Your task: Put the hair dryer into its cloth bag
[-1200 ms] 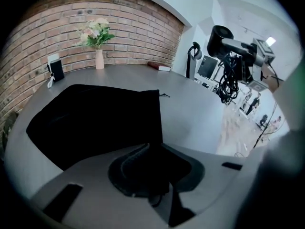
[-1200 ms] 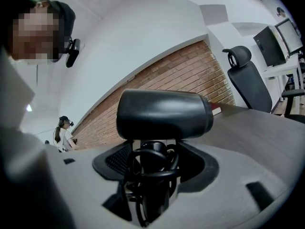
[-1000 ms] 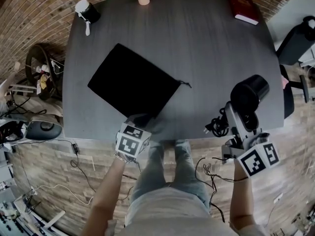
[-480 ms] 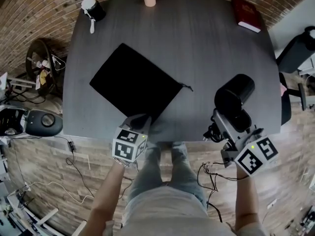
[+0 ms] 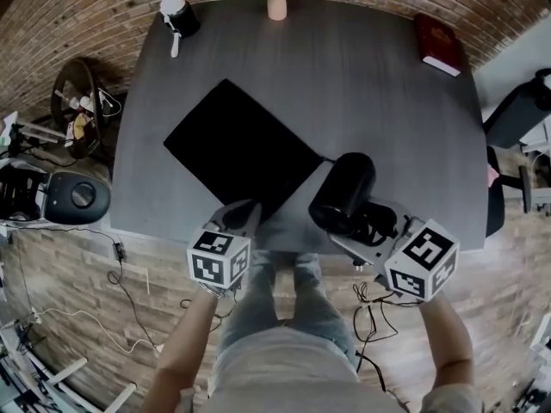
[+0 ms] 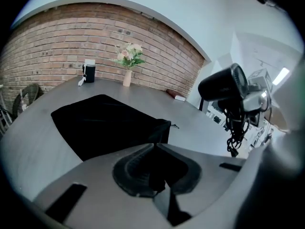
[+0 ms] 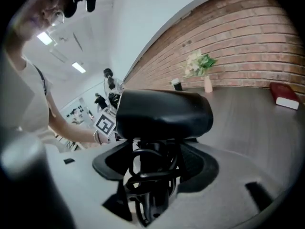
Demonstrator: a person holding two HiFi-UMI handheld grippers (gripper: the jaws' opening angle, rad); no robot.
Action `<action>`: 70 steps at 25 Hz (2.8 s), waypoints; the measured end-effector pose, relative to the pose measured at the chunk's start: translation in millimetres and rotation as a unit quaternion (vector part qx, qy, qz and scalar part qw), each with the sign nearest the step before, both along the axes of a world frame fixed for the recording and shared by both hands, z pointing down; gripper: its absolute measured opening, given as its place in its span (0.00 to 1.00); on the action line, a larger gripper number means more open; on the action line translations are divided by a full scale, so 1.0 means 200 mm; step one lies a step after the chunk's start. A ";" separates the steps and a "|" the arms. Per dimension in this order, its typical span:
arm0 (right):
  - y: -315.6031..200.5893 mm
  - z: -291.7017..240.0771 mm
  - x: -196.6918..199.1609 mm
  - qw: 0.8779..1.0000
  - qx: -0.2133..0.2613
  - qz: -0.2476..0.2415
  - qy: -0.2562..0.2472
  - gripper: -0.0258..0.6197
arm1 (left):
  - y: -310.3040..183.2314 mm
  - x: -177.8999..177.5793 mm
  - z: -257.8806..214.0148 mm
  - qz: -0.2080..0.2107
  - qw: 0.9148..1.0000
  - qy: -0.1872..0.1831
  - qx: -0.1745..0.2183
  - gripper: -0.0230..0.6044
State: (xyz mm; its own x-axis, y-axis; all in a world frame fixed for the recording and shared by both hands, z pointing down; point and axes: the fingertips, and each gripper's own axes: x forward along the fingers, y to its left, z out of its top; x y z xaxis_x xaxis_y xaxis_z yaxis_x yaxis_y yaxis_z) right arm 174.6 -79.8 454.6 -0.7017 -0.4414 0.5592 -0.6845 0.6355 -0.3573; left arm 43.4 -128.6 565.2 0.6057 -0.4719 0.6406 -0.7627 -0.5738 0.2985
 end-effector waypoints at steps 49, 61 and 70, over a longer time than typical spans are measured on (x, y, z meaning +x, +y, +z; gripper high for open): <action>-0.12 0.70 -0.41 0.937 -0.178 -0.209 0.214 0.49 | 0.00 -0.02 -0.22 0.048 0.995 -0.004 0.085 0.06; -0.24 0.71 -0.50 0.947 -0.166 -0.163 0.219 0.50 | 0.00 0.03 -0.27 0.081 0.991 0.017 0.107 0.06; -0.32 0.71 -0.54 0.960 -0.159 -0.125 0.191 0.52 | 0.02 0.01 -0.22 0.075 0.993 0.030 0.081 0.06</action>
State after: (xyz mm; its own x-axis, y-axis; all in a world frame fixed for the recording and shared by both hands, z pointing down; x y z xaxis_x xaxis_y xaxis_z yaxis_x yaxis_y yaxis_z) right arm 66.1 -143.1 597.5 -0.4797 -0.0495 0.8761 -0.6442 0.6977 -0.3133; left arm 45.9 -123.8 520.4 0.7124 -0.4670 0.5238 -0.6480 -0.7242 0.2358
